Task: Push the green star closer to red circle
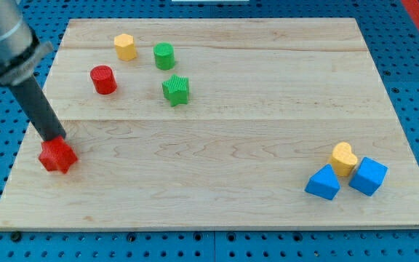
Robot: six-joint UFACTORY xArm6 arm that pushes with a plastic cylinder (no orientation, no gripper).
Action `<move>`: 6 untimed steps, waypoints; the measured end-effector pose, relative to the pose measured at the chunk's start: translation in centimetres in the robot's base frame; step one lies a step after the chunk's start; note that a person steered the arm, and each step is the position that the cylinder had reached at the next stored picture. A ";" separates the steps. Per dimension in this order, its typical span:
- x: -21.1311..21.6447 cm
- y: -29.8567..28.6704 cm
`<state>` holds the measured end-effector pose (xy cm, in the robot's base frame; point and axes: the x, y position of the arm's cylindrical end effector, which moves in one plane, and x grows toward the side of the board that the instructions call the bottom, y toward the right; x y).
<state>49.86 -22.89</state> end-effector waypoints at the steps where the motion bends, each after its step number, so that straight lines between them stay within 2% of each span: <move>1: 3.3 -0.5; 2: 0.0 5.7; 3: -5.6 16.2; 4: -8.5 25.3; 5: -12.8 22.8; 6: -10.9 13.4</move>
